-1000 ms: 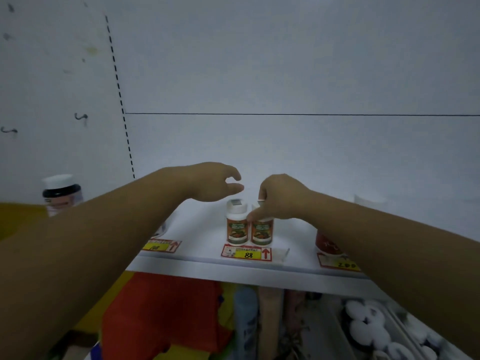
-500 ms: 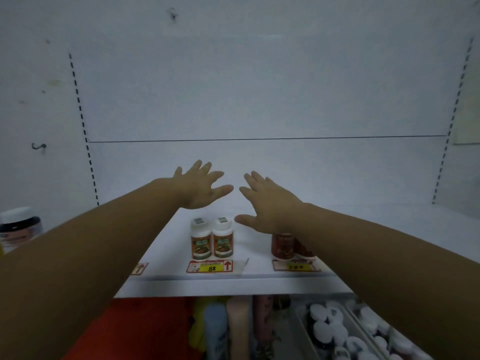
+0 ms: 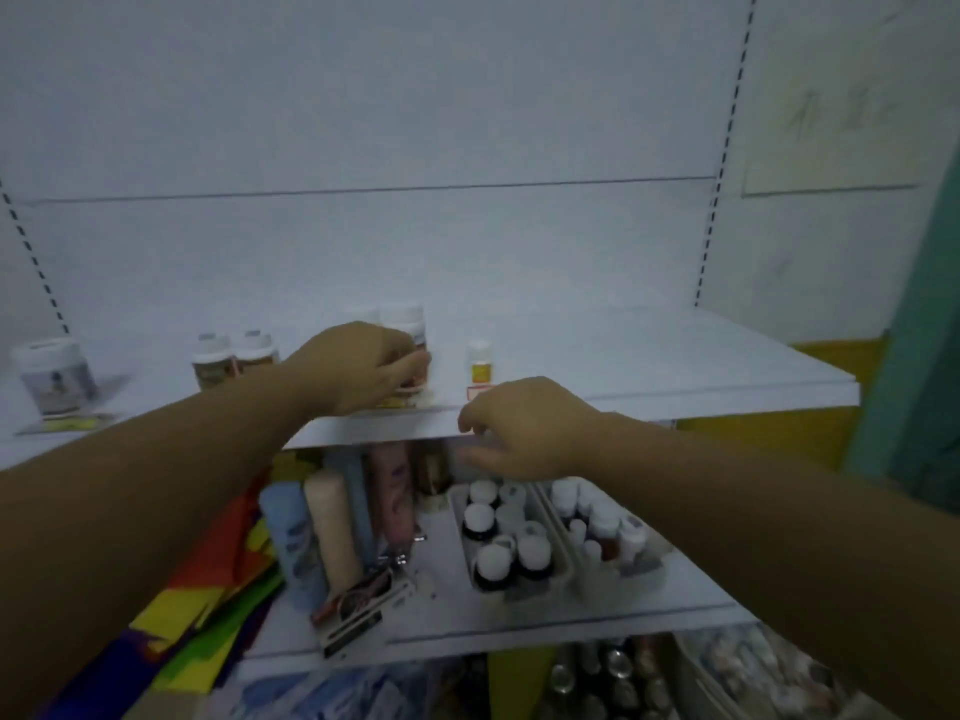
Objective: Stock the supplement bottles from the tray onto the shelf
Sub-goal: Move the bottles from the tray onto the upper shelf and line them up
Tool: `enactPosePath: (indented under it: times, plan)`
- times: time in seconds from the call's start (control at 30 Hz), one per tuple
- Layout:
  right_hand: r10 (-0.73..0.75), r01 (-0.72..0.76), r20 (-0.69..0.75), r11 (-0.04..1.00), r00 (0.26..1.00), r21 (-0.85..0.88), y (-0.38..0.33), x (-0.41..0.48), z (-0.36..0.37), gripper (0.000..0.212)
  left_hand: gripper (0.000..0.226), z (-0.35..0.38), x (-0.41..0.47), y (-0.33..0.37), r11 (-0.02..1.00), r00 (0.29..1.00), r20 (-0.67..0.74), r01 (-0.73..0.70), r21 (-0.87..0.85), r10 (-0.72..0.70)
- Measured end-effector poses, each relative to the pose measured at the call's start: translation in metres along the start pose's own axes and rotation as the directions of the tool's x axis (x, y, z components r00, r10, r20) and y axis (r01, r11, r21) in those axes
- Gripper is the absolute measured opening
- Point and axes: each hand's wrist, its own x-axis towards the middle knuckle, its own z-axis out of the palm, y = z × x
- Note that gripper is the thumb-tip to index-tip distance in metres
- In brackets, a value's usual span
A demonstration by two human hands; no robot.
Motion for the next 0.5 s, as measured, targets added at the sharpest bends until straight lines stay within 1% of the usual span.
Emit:
enactPosePath:
  times: [0.07, 0.13, 0.2, 0.3, 0.37, 0.43, 0.5]
  plan:
    - [-0.001, 0.003, 0.062, 0.999, 0.998, -0.032, 0.015, -0.029, 0.023, 0.040, 0.037, 0.033, -0.012, 0.026, 0.998, 0.995, 0.086, -0.057, 0.017, 0.055]
    - [0.055, -0.056, 0.107, 0.998, 0.993, 0.009, 0.030, -0.051, 0.046, 0.040, 0.039, 0.065, -0.019, 0.045, 0.998, 0.977, 0.202, -0.065, -0.008, 0.065]
    - [0.126, -0.137, 0.137, 0.988, 0.982, 0.076, 0.045, -0.067, 0.070, 0.039, 0.042, 0.096, -0.020, 0.057, 0.997, 0.952, 0.304, -0.020, -0.068, 0.040]
    - [0.189, -0.207, 0.145, 0.970, 0.971, 0.124, 0.064, -0.083, 0.105, 0.032, 0.040, 0.139, -0.018, 0.064, 0.986, 0.926, 0.377, 0.078, -0.150, -0.015]
    - [0.220, -0.256, 0.195, 0.949, 0.956, 0.183, 0.074, -0.090, 0.132, 0.029, 0.035, 0.169, -0.016, 0.064, 0.969, 0.911, 0.411, 0.133, -0.206, -0.038]
    - [0.243, -0.303, 0.246, 0.920, 0.938, 0.249, 0.081, -0.091, 0.161, 0.028, 0.033, 0.201, -0.012, 0.060, 0.943, 0.901, 0.432, 0.182, -0.280, -0.045]
    - [0.292, -0.360, 0.272, 0.898, 0.917, 0.252, 0.084, -0.085, 0.190, 0.028, 0.034, 0.234, -0.006, 0.054, 0.886, 0.875, 0.479, 0.276, -0.373, -0.071]
